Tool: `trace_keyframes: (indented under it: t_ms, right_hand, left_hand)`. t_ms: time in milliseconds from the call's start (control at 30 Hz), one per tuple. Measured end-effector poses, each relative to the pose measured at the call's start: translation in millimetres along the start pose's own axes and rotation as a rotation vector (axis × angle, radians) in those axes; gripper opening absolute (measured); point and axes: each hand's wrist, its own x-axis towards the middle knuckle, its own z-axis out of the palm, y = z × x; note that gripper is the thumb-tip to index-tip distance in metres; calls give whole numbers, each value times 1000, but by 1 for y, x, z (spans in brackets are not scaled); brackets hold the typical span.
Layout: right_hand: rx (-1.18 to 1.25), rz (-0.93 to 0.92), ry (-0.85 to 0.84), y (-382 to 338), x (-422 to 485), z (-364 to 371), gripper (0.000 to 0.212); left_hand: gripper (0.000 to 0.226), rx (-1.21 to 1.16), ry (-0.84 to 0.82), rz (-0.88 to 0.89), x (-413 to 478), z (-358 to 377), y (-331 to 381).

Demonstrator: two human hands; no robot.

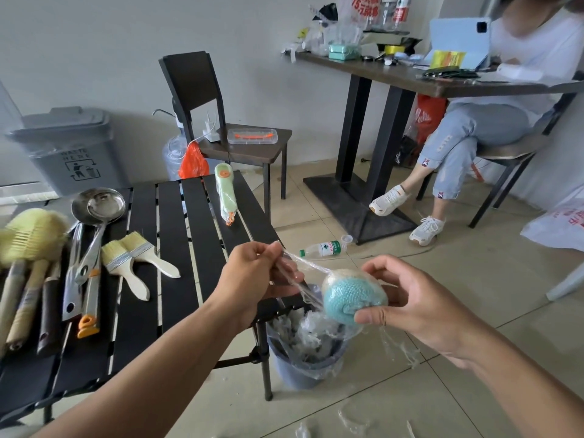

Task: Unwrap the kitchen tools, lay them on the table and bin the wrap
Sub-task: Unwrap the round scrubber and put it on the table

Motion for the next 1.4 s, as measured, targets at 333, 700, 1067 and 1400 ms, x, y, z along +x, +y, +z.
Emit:
trace_keyframes:
  t_ms: [333,700,1067,1400]
  right_hand:
    - [496,218,-45,0,7,8,52]
    - [598,177,60,0,7,17,68]
    - [967,247,234,0,12,-1,56]
    - [925,316,80,-8,6,5,54]
  left_hand:
    - [28,-170,176,126,6,-6,7]
    - [86,94,-477,-234,-21,12,-7]
    - [20,195,-286,-60,-23,16,-14]
    - [72,45,-455,-137,-24,25,-16]
